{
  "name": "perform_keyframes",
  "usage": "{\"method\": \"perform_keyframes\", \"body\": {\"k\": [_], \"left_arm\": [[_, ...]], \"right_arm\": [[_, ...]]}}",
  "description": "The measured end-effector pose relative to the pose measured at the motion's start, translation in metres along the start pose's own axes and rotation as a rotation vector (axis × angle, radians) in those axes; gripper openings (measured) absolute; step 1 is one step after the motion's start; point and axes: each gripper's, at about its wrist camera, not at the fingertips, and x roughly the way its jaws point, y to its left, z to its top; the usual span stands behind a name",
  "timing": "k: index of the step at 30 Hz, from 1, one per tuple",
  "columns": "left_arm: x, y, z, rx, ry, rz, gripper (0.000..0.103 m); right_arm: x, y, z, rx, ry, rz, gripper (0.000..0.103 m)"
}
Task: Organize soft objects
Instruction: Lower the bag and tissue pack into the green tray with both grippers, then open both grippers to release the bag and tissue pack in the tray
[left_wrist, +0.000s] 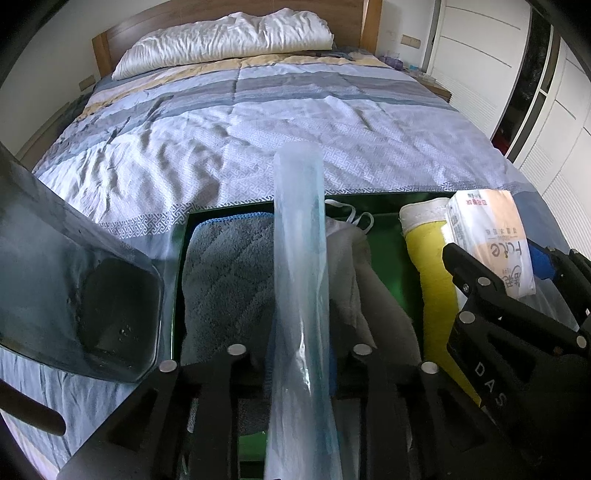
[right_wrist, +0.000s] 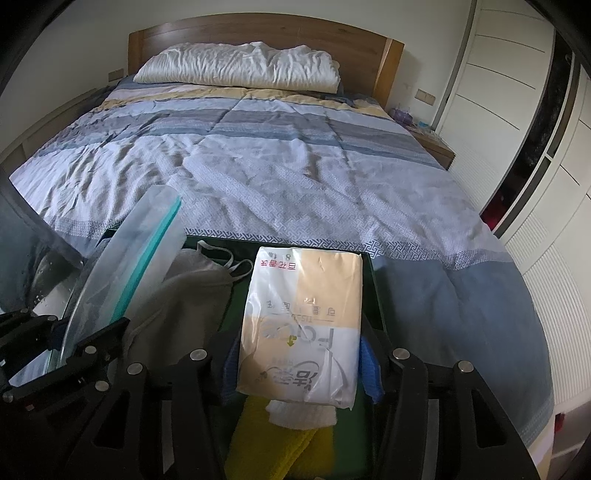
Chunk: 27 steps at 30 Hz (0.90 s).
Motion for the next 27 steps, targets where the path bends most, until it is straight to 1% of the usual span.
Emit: {"method": "perform_keyframes", "body": {"k": [1, 5, 7, 11, 13, 16, 18, 21, 23, 25, 27], "left_arm": [[-0.0001, -0.0002, -0.0001, 0.000, 0.000, -0.001, 0.028], [-0.0009, -0.0006, -0.0005, 0.000, 0.001, -0.005, 0.029], [-0.0007, -0.0005, -0.0005, 0.000, 0.002, -0.006, 0.033], [-0.0010, -0.0001, -0.0005, -0.005, 0.000, 0.000, 0.037], [-0.0009, 0.0006, -0.0004, -0.011, -0.001, 0.004, 0.041], [-0.0011, 0.0033, -0.0003, -0.019, 0.000, 0.005, 0.045], [-0.0013, 0.0034, -0.0004, -0.018, 0.000, 0.004, 0.046], [-0.0009, 0.0038, -0.0003, -0.016, 0.001, 0.007, 0.046], [-0.0010, 0.0040, -0.0006, -0.017, -0.001, 0.006, 0.049], [-0.0008, 0.0039, -0.0006, -0.018, -0.003, 0.011, 0.054], [-0.0004, 0.0045, -0.0010, -0.020, -0.002, 0.009, 0.054]], "right_arm": [[0.0002, -0.0003, 0.0005, 0.002, 0.000, 0.002, 0.052], [0.0000, -0.0014, 0.0020, 0.002, -0.001, 0.006, 0.054], [-0.0007, -0.0026, 0.0026, 0.006, -0.002, 0.010, 0.055], [-0.0011, -0.0041, 0.0038, 0.008, 0.000, 0.012, 0.056], [-0.0013, -0.0044, 0.0042, 0.011, 0.003, 0.013, 0.057], [-0.0032, -0.0053, 0.0062, 0.015, 0.000, 0.007, 0.061], [-0.0046, -0.0052, 0.0072, 0.018, -0.003, 0.010, 0.067], [-0.0065, -0.0044, 0.0081, 0.015, -0.009, 0.013, 0.069], [-0.0067, -0.0038, 0.0082, 0.016, -0.010, 0.014, 0.070], [-0.0063, -0.0044, 0.0080, 0.018, -0.011, 0.015, 0.071], [-0.0067, -0.0045, 0.0082, 0.019, -0.012, 0.017, 0.071]]}}
